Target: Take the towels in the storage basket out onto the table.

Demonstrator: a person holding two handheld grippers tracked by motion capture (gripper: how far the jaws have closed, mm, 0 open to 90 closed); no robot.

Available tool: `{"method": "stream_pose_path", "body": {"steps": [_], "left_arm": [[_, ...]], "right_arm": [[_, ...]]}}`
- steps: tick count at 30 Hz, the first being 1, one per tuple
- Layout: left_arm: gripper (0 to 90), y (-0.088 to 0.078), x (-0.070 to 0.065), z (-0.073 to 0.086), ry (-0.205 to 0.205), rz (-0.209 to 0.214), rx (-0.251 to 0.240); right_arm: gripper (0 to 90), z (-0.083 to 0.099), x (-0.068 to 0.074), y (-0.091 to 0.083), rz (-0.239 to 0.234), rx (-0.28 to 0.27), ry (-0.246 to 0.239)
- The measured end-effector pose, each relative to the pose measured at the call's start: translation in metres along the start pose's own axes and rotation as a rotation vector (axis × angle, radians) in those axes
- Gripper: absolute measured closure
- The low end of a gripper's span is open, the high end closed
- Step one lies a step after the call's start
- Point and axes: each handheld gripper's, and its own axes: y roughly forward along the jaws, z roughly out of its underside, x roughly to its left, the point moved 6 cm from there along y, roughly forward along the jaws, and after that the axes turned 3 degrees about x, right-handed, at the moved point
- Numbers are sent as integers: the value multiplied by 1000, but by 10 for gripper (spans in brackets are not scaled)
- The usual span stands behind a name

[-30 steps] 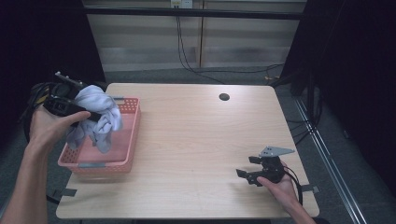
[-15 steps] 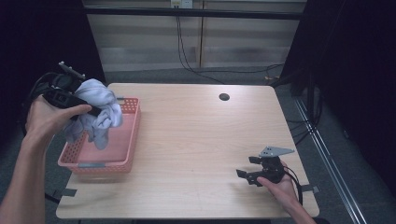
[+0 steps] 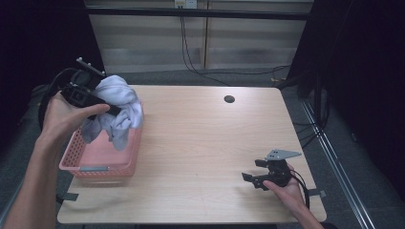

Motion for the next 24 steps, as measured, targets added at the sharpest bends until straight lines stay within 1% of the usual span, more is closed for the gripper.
{"method": "stream_pose_path", "body": {"steps": [2, 3, 4, 6, 7, 10, 11, 12, 16, 17, 18, 20, 24], "left_arm": [[529, 4, -5, -4, 7, 11, 3], [528, 7, -8, -6, -3, 11, 3], [528, 9, -10, -8, 16, 5, 13], [528, 15, -16, -12, 25, 27, 18], [528, 17, -19, -14, 19, 27, 13], [528, 25, -28, -20, 45, 45, 21], [528, 27, -30, -21, 62, 52, 28], [527, 29, -34, -23, 67, 62, 30], [527, 39, -45, -28, 106, 79, 39], [527, 42, -48, -30, 104, 81, 36], [528, 43, -51, -32, 114, 86, 42], [527, 47, -56, -35, 121, 93, 44], [527, 55, -68, -41, 137, 107, 33]], "right_arm": [[183, 0, 0, 0, -4, 0, 1], [183, 0, 0, 0, -6, -1, -3], [183, 0, 0, 0, -5, -1, -4], [183, 0, 0, 0, -6, -1, -4], [183, 0, 0, 0, -5, -1, -4], [183, 0, 0, 0, -4, -1, 3], [183, 0, 0, 0, -4, -1, 3], [183, 0, 0, 0, -5, -1, 2], [181, 0, -2, -2, -2, -5, 6], [181, 0, -3, -2, 0, -7, 3], [181, 0, -3, -3, 1, -7, 7], [181, 0, -3, -3, 2, -8, 8], [181, 0, -4, -4, 1, -7, 9]]}}
